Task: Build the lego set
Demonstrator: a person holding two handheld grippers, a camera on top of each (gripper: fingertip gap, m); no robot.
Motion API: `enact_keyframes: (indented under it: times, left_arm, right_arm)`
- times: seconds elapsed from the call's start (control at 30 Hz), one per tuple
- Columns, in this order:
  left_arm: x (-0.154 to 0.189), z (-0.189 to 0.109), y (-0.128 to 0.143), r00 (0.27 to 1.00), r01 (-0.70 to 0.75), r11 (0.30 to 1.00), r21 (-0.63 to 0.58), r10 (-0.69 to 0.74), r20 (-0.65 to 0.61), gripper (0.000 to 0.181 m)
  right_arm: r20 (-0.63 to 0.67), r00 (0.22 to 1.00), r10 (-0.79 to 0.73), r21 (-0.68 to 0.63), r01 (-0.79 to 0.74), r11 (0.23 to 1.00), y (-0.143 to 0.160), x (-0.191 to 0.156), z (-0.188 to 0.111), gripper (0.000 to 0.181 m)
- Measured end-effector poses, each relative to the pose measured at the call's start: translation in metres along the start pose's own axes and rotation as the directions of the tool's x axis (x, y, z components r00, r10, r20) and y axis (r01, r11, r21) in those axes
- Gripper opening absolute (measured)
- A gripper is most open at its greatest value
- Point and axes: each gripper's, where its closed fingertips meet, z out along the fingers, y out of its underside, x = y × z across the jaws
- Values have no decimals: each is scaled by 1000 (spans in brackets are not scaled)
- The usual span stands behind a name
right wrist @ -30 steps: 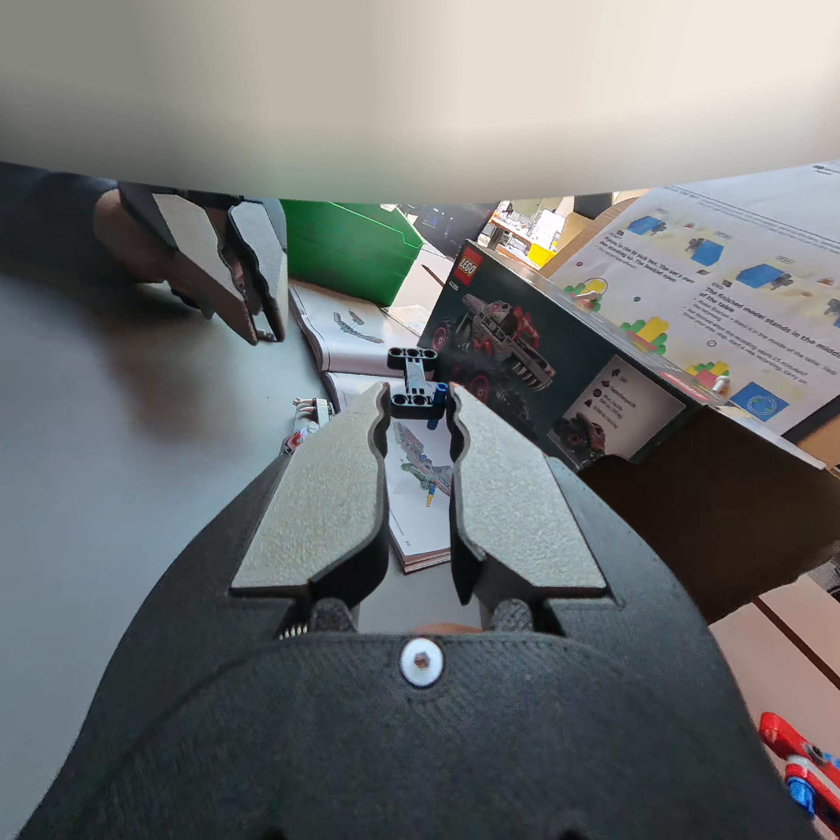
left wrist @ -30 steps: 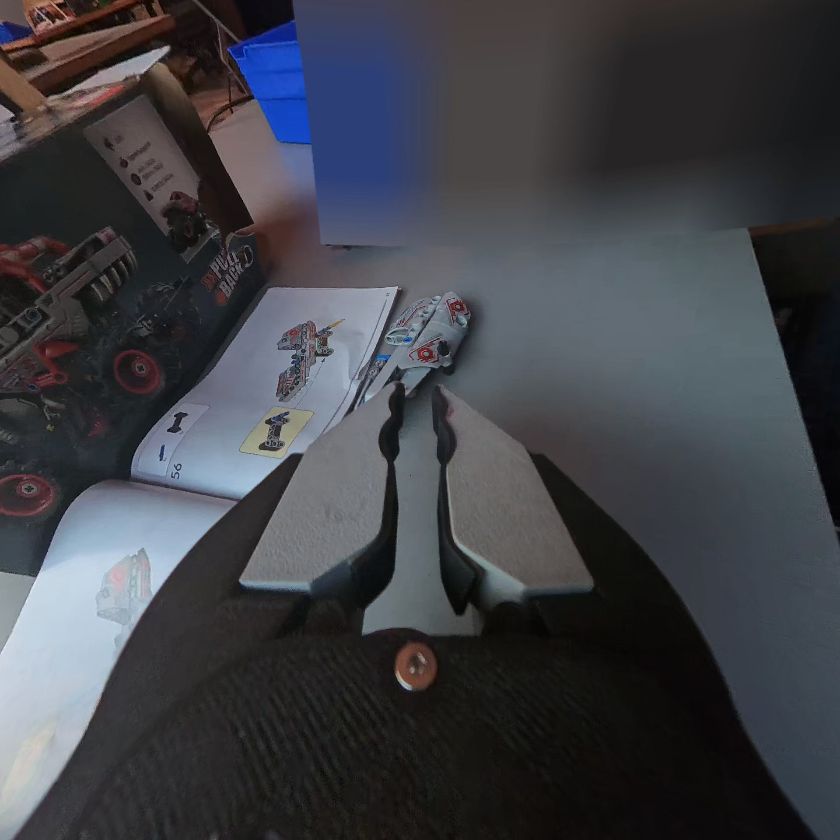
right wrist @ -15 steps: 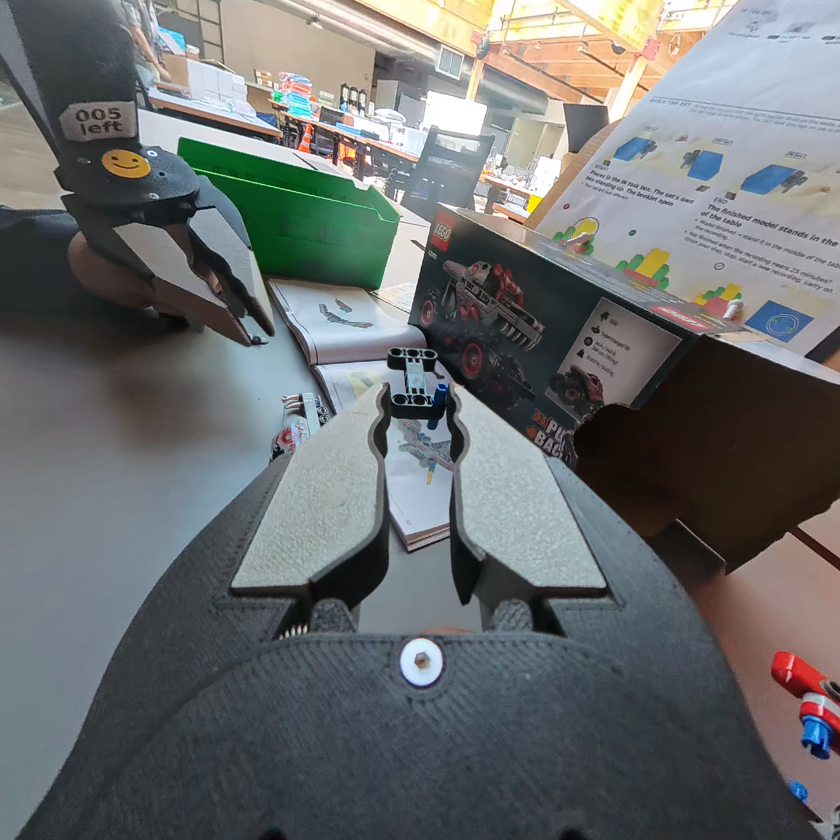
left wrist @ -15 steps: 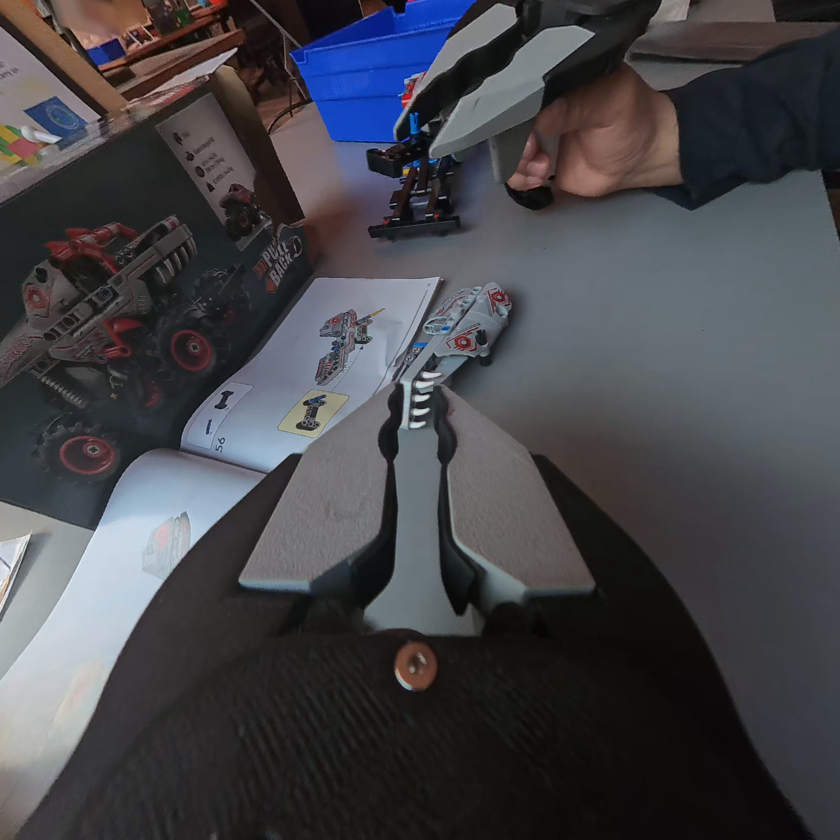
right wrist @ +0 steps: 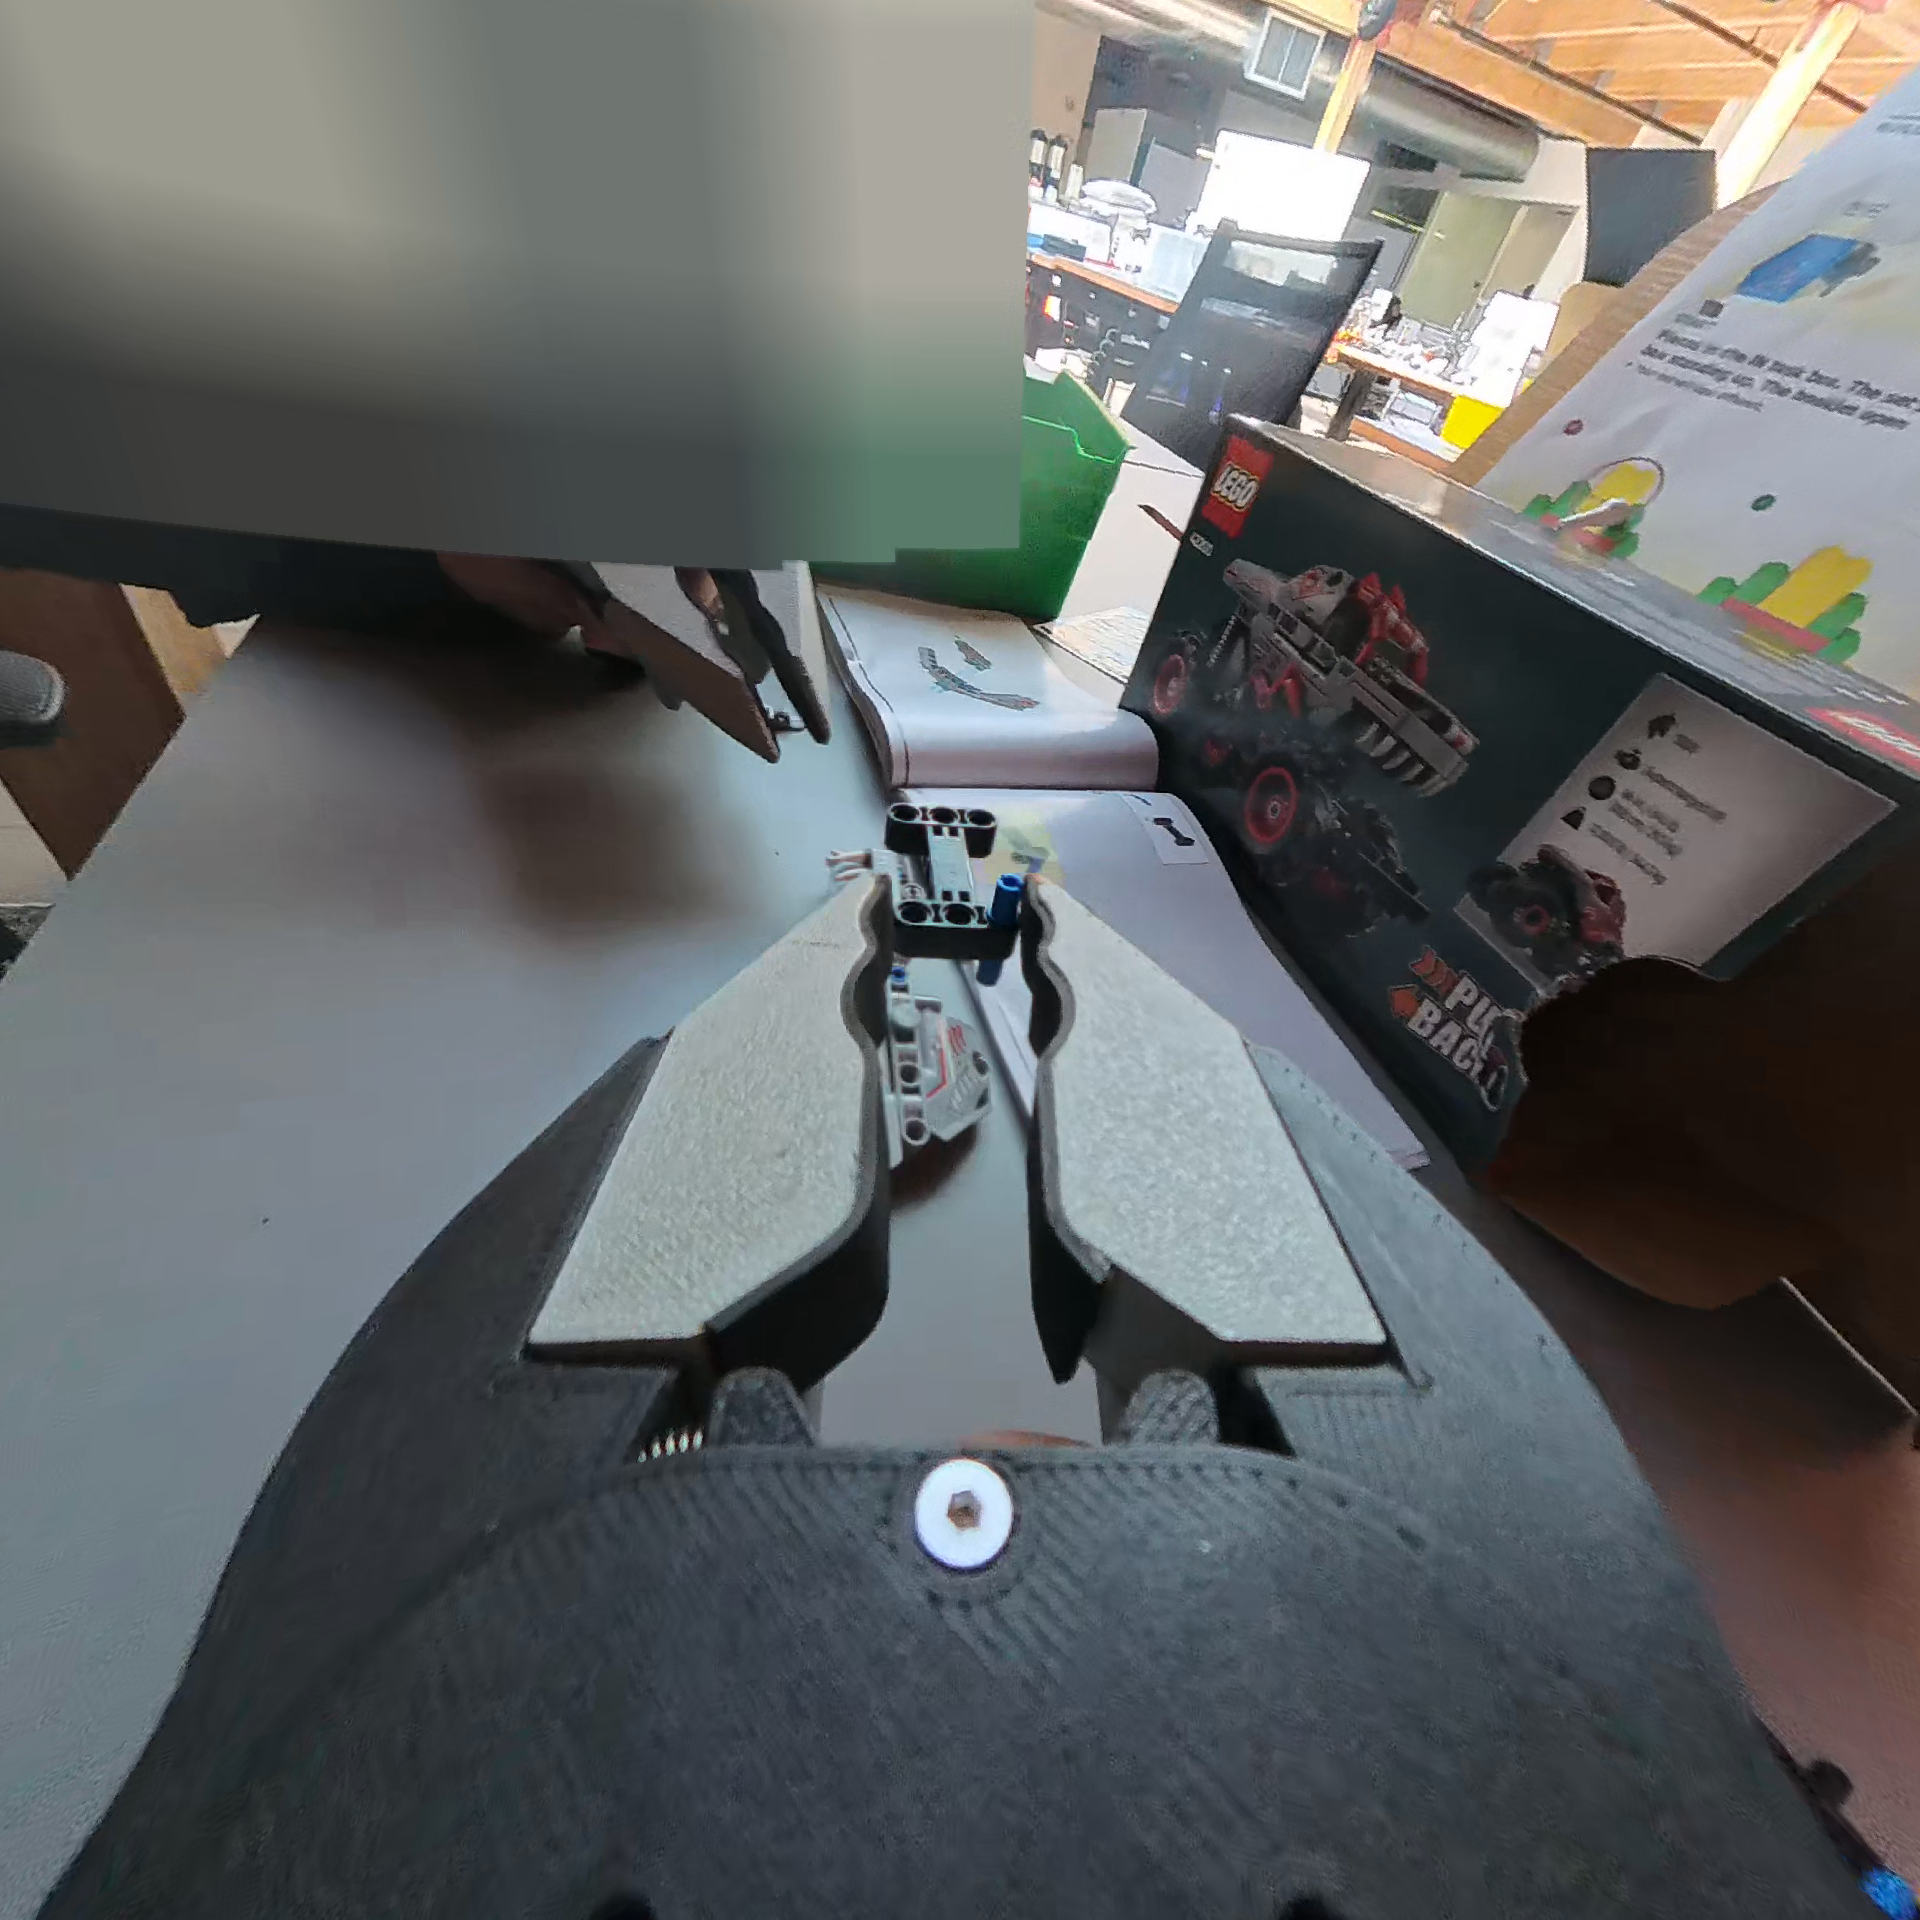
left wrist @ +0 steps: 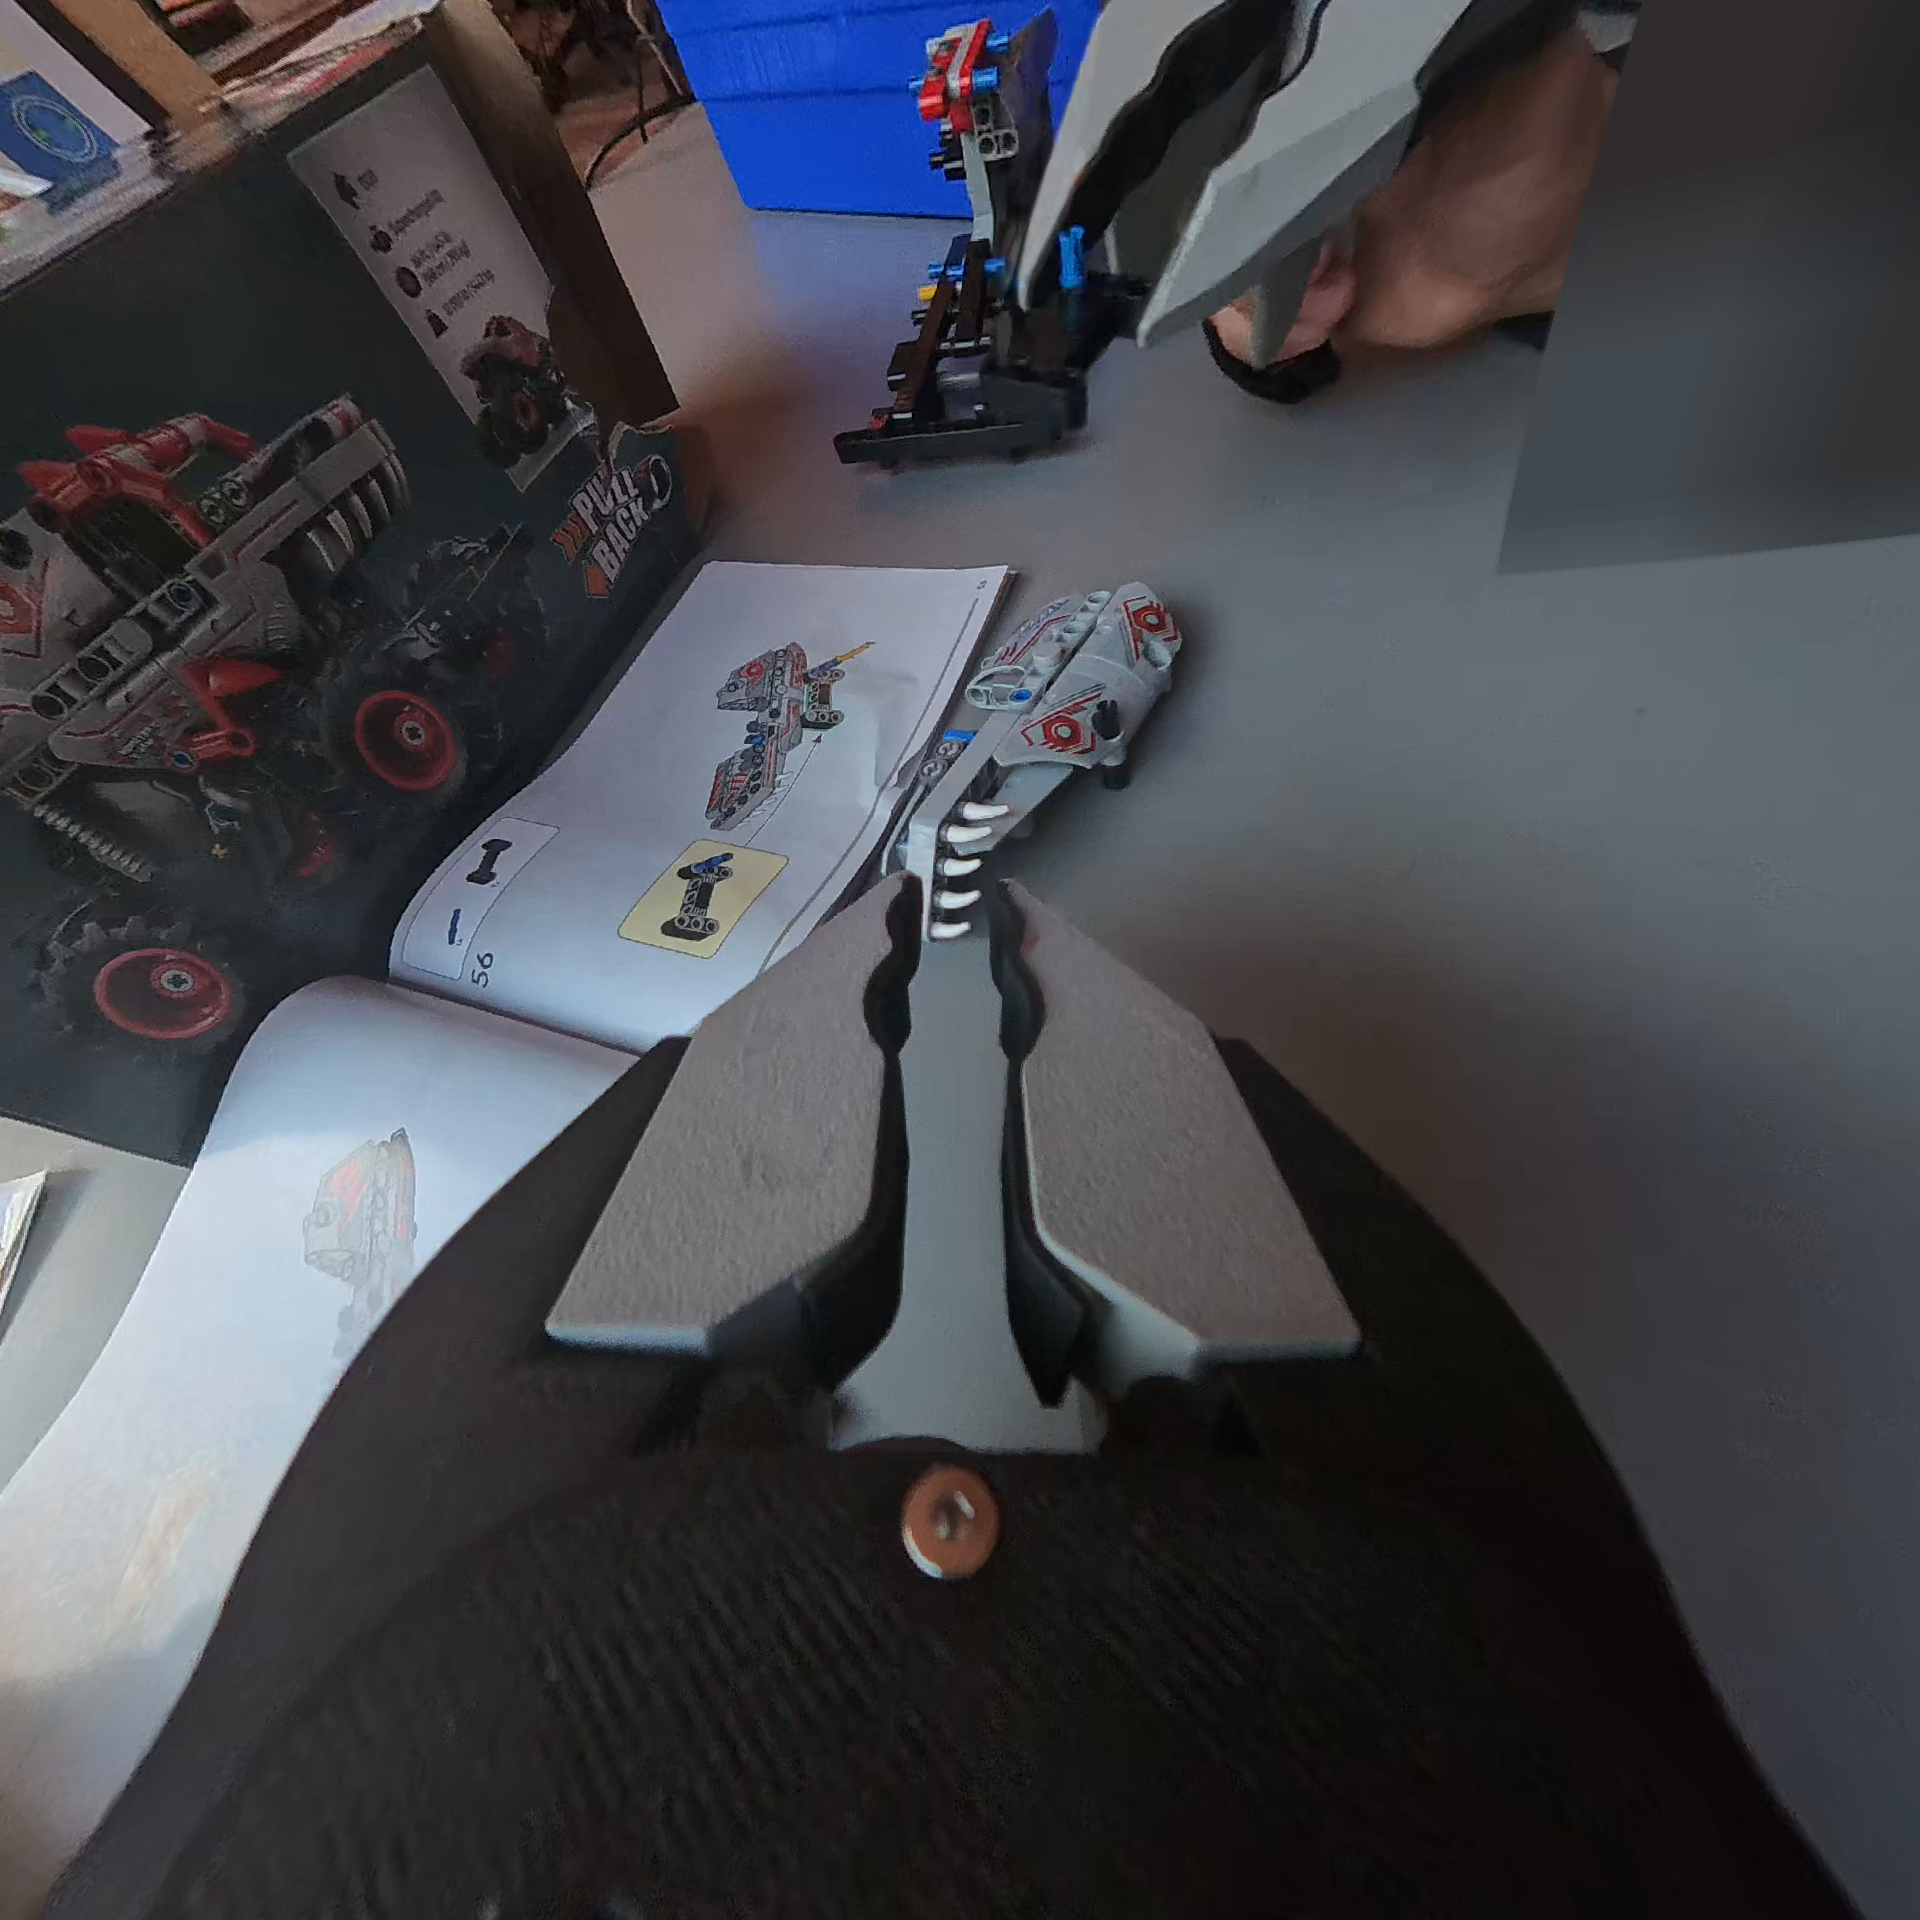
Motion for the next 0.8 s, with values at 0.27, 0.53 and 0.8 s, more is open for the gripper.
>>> enact_keyframes:
  times: [0.27,0.53,0.8]
  left_arm:
    - [3,-1,3,1000,-11,1000,-18,11,3,10]
    - [2,0,2,1000,-14,1000,-18,14,10,10]
    - [9,16,-3,983,83,993,-88,-96,-155,36]
  right_arm:
    - [53,993,-102,-111,107,988,17,-20,9,21]
    - [45,991,-126,-130,131,983,20,-24,12,21]
    - [71,990,-126,-117,133,984,21,-28,2,21]
